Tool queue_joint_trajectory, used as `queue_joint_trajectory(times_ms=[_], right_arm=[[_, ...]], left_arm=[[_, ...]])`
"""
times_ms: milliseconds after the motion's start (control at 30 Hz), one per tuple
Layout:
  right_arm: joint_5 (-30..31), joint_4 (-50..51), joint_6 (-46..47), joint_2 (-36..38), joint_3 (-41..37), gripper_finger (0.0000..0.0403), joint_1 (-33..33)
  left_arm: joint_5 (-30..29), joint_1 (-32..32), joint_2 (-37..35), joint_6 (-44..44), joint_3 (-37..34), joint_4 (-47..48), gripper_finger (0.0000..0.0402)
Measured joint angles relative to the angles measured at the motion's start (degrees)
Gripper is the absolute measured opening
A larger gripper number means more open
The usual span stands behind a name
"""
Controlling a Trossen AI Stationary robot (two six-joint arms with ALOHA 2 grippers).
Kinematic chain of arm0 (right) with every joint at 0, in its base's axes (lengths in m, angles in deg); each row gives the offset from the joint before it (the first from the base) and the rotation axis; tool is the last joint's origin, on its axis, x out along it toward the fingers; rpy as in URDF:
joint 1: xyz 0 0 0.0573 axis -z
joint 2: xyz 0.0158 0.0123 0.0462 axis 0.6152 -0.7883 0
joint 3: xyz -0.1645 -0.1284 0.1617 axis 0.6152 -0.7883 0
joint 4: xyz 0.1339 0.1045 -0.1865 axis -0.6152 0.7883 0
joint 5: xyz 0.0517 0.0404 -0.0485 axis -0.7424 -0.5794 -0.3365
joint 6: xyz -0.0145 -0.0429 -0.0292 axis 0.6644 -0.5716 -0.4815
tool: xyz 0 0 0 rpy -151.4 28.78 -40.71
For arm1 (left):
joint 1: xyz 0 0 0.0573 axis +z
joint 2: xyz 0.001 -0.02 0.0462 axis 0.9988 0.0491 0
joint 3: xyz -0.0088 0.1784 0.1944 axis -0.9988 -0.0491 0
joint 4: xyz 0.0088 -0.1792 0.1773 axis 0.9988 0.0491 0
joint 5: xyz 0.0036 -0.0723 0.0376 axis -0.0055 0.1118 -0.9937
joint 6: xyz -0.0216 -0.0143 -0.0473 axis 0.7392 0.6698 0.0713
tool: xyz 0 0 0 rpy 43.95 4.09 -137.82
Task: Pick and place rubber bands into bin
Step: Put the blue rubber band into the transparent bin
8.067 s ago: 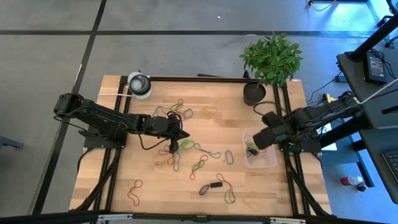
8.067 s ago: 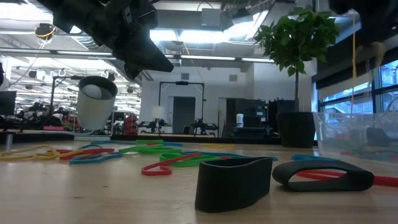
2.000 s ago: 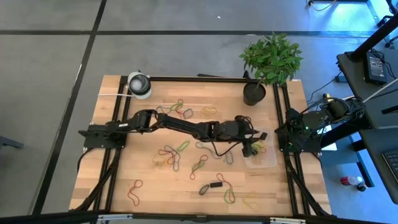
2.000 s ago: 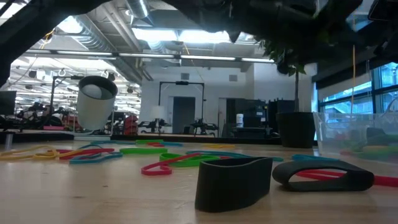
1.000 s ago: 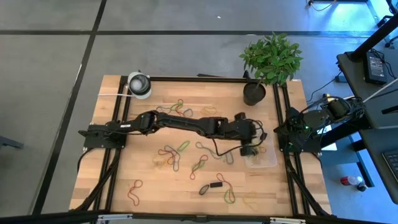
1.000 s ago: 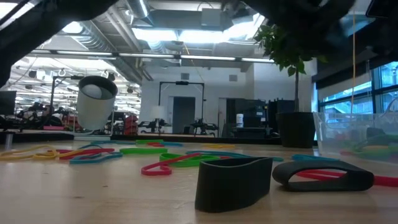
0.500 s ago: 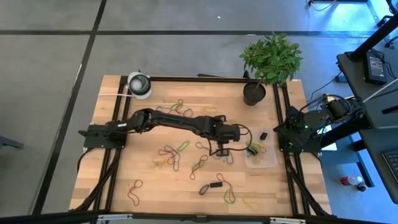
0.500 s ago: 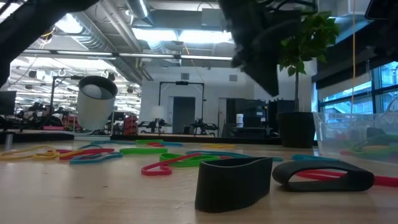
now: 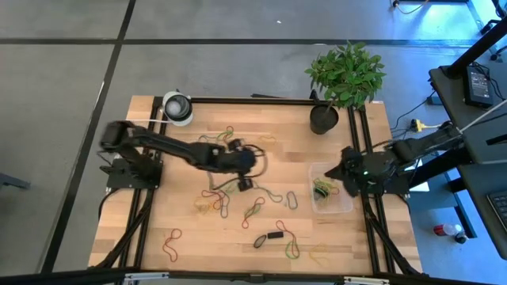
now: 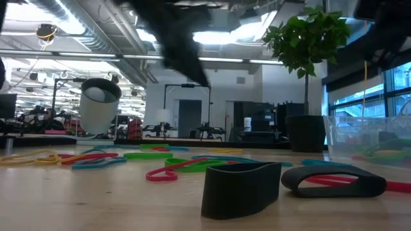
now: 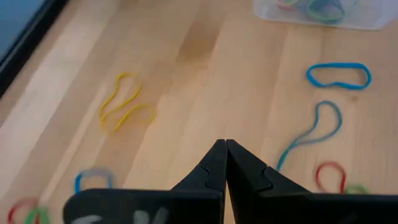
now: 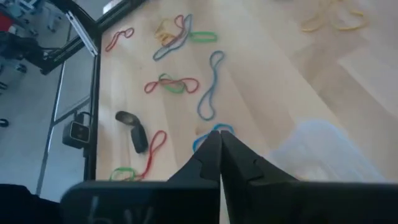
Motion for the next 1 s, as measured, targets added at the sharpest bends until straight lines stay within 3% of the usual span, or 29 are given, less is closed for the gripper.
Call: queue_joint_trajectory(times_ms=[167,367,733,1000], right_arm=[[0.01,-7.94,-3.45,-13.35,2.63,0.0002,0.71],[-0.02,-9.76,-5.25,-30.74,9.54,0.0002,3.62],[-0.17,-9.37,-9.29,-60.75,25.4,0.0013,8.43],[-0.14,-9.73,-14.15,-75.87,35.85,0.0068,11.11]], left_arm=[[-0.49,-0.41,-11.69,2.87,-15.0,-8.3,0.0002],[-0.49,-0.41,-20.67,1.42,-25.17,-13.56,0.0002],[-0.26,-0.33,-24.39,-5.91,-29.44,-13.52,0.0002],[1.27,-0.33,-24.36,-6.25,-29.44,-13.38,0.0002]])
